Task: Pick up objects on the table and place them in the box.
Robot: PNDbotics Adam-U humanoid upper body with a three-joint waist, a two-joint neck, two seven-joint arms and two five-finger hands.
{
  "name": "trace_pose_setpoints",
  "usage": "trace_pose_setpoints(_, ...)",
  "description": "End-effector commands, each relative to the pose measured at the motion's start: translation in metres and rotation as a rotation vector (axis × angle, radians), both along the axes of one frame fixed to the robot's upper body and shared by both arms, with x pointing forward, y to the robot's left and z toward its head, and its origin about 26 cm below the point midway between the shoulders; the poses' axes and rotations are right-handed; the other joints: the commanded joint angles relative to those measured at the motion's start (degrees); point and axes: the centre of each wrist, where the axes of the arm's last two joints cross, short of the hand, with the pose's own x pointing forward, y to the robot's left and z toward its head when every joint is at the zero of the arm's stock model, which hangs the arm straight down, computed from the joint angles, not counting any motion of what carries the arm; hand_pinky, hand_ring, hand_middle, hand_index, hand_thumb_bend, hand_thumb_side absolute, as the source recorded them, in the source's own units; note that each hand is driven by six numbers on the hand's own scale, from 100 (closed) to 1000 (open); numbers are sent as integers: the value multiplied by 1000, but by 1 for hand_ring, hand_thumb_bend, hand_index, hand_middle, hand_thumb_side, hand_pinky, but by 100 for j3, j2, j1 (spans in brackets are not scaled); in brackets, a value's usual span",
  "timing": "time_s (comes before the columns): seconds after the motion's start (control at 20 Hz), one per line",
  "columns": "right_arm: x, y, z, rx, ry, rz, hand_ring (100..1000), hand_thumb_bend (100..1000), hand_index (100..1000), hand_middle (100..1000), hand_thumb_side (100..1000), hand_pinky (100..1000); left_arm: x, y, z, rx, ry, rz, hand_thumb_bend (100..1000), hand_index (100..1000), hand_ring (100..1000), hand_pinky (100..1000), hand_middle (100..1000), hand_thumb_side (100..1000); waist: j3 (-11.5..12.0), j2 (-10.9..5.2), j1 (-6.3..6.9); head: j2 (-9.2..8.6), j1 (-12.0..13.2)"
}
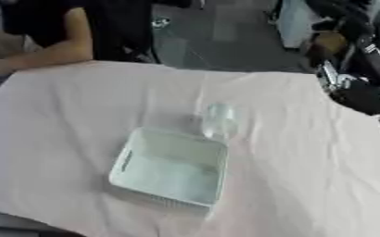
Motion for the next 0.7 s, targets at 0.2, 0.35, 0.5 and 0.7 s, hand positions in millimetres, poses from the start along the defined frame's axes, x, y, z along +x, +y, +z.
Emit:
trace_pose_setpoints(0.2,36,0,-10,-105,84,-32,934,100,946,922,689,828,-2,-2,10,19,-30,-20,240,791,624,575,679,667,51,-17,39,-100,-70)
trace_pose_setpoints(0.35,51,0,-23,-140,133,-42,931,100,939,916,700,827,-2,-3,9,20,-28,-25,236,791,624,575,680,668,74,-4,47,-94,-122)
trace_pose_setpoints(0.5,64,0,-40,-172,187,-61,927,120,934,910,702,827,-2,-4,9,21,-27,-30,233,790,623,574,676,672,95,8,57,-92,-155)
trace_pose_setpoints(0.7,76,2,-59,-202,240,-75,928,143,931,910,717,826,-2,-6,9,23,-26,-37,230,790,623,573,677,673,122,17,66,-107,-209)
